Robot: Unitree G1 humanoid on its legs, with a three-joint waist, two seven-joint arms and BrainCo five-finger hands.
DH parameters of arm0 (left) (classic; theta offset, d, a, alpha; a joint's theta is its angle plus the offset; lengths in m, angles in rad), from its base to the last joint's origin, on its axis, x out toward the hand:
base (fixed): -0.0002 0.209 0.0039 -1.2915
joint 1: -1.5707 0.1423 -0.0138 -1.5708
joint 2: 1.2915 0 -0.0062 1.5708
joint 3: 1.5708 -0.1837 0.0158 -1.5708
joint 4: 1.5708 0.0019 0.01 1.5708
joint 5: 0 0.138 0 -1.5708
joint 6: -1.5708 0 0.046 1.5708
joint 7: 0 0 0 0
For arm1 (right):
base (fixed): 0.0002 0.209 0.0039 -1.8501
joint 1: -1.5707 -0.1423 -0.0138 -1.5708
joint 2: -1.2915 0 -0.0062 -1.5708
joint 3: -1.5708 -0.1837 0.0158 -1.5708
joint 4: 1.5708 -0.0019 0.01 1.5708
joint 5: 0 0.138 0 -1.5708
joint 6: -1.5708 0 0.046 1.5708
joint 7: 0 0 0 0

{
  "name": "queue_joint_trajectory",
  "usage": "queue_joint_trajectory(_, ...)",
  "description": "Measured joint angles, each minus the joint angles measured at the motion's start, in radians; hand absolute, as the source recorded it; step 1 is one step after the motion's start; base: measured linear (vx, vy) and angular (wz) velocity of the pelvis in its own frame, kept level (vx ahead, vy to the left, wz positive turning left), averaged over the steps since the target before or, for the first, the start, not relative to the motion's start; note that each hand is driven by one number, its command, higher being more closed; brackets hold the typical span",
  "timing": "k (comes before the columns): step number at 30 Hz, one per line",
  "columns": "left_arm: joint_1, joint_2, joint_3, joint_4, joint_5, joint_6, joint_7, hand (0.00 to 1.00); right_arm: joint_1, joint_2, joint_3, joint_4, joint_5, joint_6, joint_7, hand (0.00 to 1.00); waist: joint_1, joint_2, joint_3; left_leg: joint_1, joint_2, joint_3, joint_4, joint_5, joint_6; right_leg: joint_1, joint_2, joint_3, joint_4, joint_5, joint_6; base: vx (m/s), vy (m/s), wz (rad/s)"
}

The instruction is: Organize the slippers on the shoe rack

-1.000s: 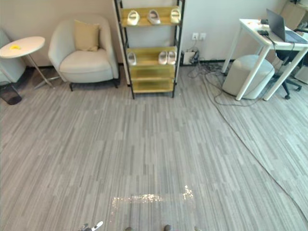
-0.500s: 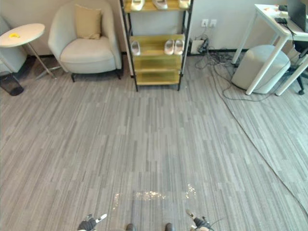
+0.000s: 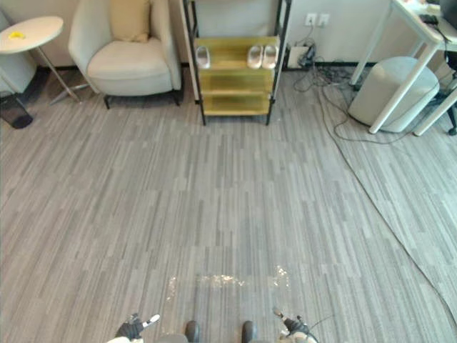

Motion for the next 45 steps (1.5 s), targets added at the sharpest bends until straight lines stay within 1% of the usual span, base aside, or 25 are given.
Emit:
queue_joint_trajectory(1,0.0,0.003,0.013,-0.025,0.0,0.0,0.001,0.0,0.003,0.011,0.001,-0.015,0.008,0.0,-0.002,0.0,0.002,-0.017,0.01,-0.063,0.005,0.012,0.164,-0.001,0.0,0.011,-0.006,0.0,0.019,-0.018,-0.006,0.09,-0.057,0.0)
queue_joint_trajectory(4,0.011,-0.038,0.101,-0.087,-0.002,-0.002,0.002,0.0,0.022,0.01,0.028,-0.086,0.015,-0.004,-0.004,0.0,0.016,0.003,0.03,-0.262,0.069,0.026,0.636,0.032,0.032,0.085,0.023,0.019,0.037,-0.063,-0.046,0.21,-0.031,-0.13)
queue_joint_trajectory(6,0.015,-0.043,0.107,-0.1,-0.012,-0.001,0.003,0.0,0.02,0.016,0.029,-0.107,0.016,-0.003,-0.005,0.0,0.028,0.008,0.027,-0.33,0.069,0.043,0.677,-0.024,0.036,0.103,0.014,0.035,0.047,-0.086,-0.05,0.37,0.056,-0.28)
queue_joint_trajectory(10,0.016,-0.043,0.105,-0.109,-0.022,-0.008,0.005,0.0,-0.004,0.015,0.02,-0.106,0.015,-0.006,-0.008,0.0,0.066,-0.02,0.026,-0.397,-0.021,0.14,0.318,-0.018,0.054,0.121,-0.061,0.067,0.033,-0.119,-0.007,0.38,0.089,-0.39)
queue_joint_trajectory(12,0.035,-0.053,0.093,-0.091,-0.022,-0.013,0.005,0.0,-0.009,0.011,0.024,-0.101,0.012,-0.008,-0.006,0.0,0.077,-0.008,0.017,-0.366,-0.056,0.105,0.126,0.099,0.098,0.142,-0.064,0.093,0.037,-0.136,0.021,0.49,0.166,-0.58)
queue_joint_trajectory(13,0.029,-0.04,0.098,-0.079,-0.021,-0.011,0.005,0.0,-0.007,0.025,0.026,-0.102,0.011,-0.006,-0.006,0.0,0.084,-0.027,0.012,-0.346,-0.068,0.117,0.137,0.104,0.108,0.145,-0.079,0.099,0.078,-0.145,0.033,0.53,0.203,-0.52)
queue_joint_trajectory(15,0.03,-0.015,0.087,-0.081,-0.02,-0.013,0.004,0.0,0.019,0.062,0.045,-0.109,-0.001,-0.007,-0.003,0.0,0.097,-0.075,0.001,-0.27,-0.081,0.153,0.103,0.055,0.112,0.047,-0.106,0.093,0.346,-0.162,0.07,0.63,0.245,-0.38)
queue_joint_trajectory(16,0.028,0.015,0.042,-0.079,-0.019,-0.006,0.004,0.0,0.047,0.086,0.069,-0.109,-0.008,-0.007,0.0,0.0,0.09,-0.102,-0.011,-0.176,-0.103,0.149,0.099,0.0,0.135,-0.09,-0.133,0.087,0.734,-0.087,0.175,0.55,0.202,-0.13)
queue_joint_trajectory(17,0.026,0.018,0.033,-0.079,-0.019,-0.003,0.004,0.0,0.053,0.089,0.071,-0.108,-0.008,-0.007,0.001,0.0,0.084,-0.102,-0.011,-0.151,-0.105,0.147,0.099,-0.015,0.136,-0.118,-0.138,0.086,0.82,-0.076,0.191,0.65,0.208,0.06)
queue_joint_trajectory(19,0.017,0.019,0.025,-0.079,-0.019,-0.001,0.004,0.0,0.048,0.083,0.073,-0.115,-0.009,-0.01,0.005,0.0,0.068,-0.09,-0.008,-0.067,-0.104,0.14,0.083,-0.041,0.143,-0.205,-0.16,0.044,1.019,-0.087,0.167,0.47,0.106,0.24)
queue_joint_trajectory(20,-0.005,0.011,0.026,-0.08,-0.019,0.0,0.004,0.0,0.036,0.083,0.072,-0.119,-0.01,-0.012,0.006,0.0,0.055,-0.086,-0.007,0.029,-0.097,0.124,0.031,-0.044,0.145,-0.283,-0.192,-0.037,1.075,-0.113,0.122,0.41,0.056,0.24)
queue_joint_trajectory(22,-0.024,-0.006,0.026,-0.08,-0.019,-0.001,0.004,0.0,0.028,0.082,0.07,-0.127,-0.013,-0.014,0.006,0.0,0.054,-0.078,-0.002,0.104,-0.079,0.116,-0.016,-0.044,0.145,-0.326,-0.198,-0.11,1.006,-0.142,0.078,0.5,0.013,0.17)
queue_joint_trajectory(25,-0.043,-0.038,0.026,-0.08,-0.02,-0.003,0.004,0.0,-0.004,0.076,0.071,-0.104,-0.017,-0.02,0.006,0.0,0.038,-0.071,0.003,0.202,-0.05,0.091,-0.07,-0.044,0.145,-0.389,-0.147,-0.167,0.63,-0.124,0.04,0.52,-0.086,0.29)
queue_joint_trajectory(27,-0.047,-0.044,0.024,-0.079,-0.019,-0.003,0.004,0.0,-0.015,0.061,0.086,-0.084,-0.018,-0.02,0.006,0.0,0.019,-0.082,0.003,0.241,-0.071,0.032,-0.095,-0.058,0.119,-0.403,-0.091,-0.083,0.301,0.089,0.021,0.49,-0.175,0.67)
queue_joint_trajectory(28,-0.044,-0.041,0.03,-0.08,-0.019,-0.003,0.004,0.0,-0.012,0.057,0.093,-0.071,-0.023,-0.02,0.006,0.0,0.013,-0.094,0.002,0.256,-0.08,0.011,-0.093,-0.072,0.098,-0.404,-0.088,-0.07,0.282,0.16,-0.002,0.53,-0.271,0.74)
queue_joint_trajectory(29,-0.049,-0.048,0.044,-0.067,-0.019,-0.001,0.007,0.0,-0.016,0.042,0.104,-0.065,-0.037,-0.015,0.008,0.0,0.006,-0.095,0.004,0.289,-0.087,-0.029,-0.091,-0.098,0.078,-0.411,-0.09,-0.07,0.339,0.158,-0.025,0.61,-0.319,0.54)
queue_joint_trajectory(31,-0.041,-0.081,0.087,-0.06,-0.017,-0.002,0.01,0.0,-0.032,0.013,0.099,-0.069,-0.044,-0.012,0.006,0.0,0.005,-0.032,0.001,0.276,-0.032,-0.065,0.002,-0.106,0.076,-0.388,-0.056,-0.11,0.371,0.063,-0.021,0.61,-0.325,0.39)
queue_joint_trajectory(32,-0.036,-0.088,0.119,-0.061,-0.017,-0.001,0.007,0.0,-0.024,0.016,0.102,-0.069,-0.044,-0.011,0.007,0.0,0.006,-0.005,0.005,0.184,0.01,-0.089,0.241,-0.094,0.057,-0.328,-0.016,-0.139,0.348,0.026,-0.045,0.37,-0.213,0.27)
queue_joint_trajectory(34,-0.03,-0.105,0.142,-0.064,-0.016,0.0,0.006,0.0,-0.028,0.016,0.109,-0.074,-0.043,-0.011,0.005,0.0,0.011,0.014,0.018,0.072,0.066,-0.087,0.53,-0.021,0.015,-0.246,0.026,-0.151,0.306,0.004,-0.067,0.42,-0.175,0.15)
queue_joint_trajectory(35,-0.023,-0.109,0.156,-0.083,-0.017,0.0,0.003,0.0,-0.025,0.028,0.114,-0.074,-0.041,-0.011,0.004,0.0,0.021,0.015,0.026,-0.011,0.108,-0.068,0.715,-0.029,0.006,-0.182,0.053,-0.155,0.283,-0.024,-0.095,0.56,-0.155,-0.04)
queue_joint_trajectory(37,-0.026,-0.094,0.144,-0.115,-0.017,-0.002,0.003,0.0,-0.024,0.052,0.116,-0.073,-0.035,-0.011,0.001,0.0,0.051,-0.008,0.04,-0.115,0.118,-0.019,0.804,-0.063,0.013,-0.091,0.055,-0.152,0.254,-0.059,-0.105,0.43,-0.116,-0.05)
queue_joint_trajectory(39,-0.027,-0.092,0.124,-0.134,-0.018,-0.006,0.001,0.0,-0.021,0.061,0.121,-0.07,-0.034,-0.009,0.0,0.0,0.062,-0.025,0.04,-0.22,0.104,0.04,0.714,-0.089,0.048,-0.013,0.05,-0.147,0.19,-0.062,-0.085,0.4,-0.064,-0.04)
queue_joint_trajectory(42,-0.031,-0.096,0.112,-0.141,-0.019,-0.019,-0.001,0.0,-0.035,0.068,0.108,-0.069,-0.033,-0.008,-0.002,0.0,0.066,-0.029,0.042,-0.288,0.014,0.109,0.307,-0.068,0.062,0.066,0.011,-0.133,0.122,-0.08,-0.048,0.48,0.086,-0.1)
queue_joint_trajectory(43,-0.032,-0.098,0.106,-0.14,-0.019,-0.021,-0.002,0.0,-0.04,0.063,0.101,-0.066,-0.033,-0.01,-0.002,0.0,0.079,-0.028,0.04,-0.274,-0.028,0.103,0.085,0.033,0.067,0.091,-0.004,-0.116,0.098,-0.094,-0.022,0.61,0.219,-0.39)
queue_joint_trajectory(45,-0.032,-0.106,0.106,-0.132,-0.019,-0.021,-0.002,0.0,-0.036,0.056,0.102,-0.062,-0.034,-0.009,-0.002,0.0,0.107,-0.017,0.033,-0.255,-0.034,0.094,0.009,0.197,0.091,0.122,-0.007,-0.082,0.088,-0.121,0.014,0.47,0.189,-0.45)
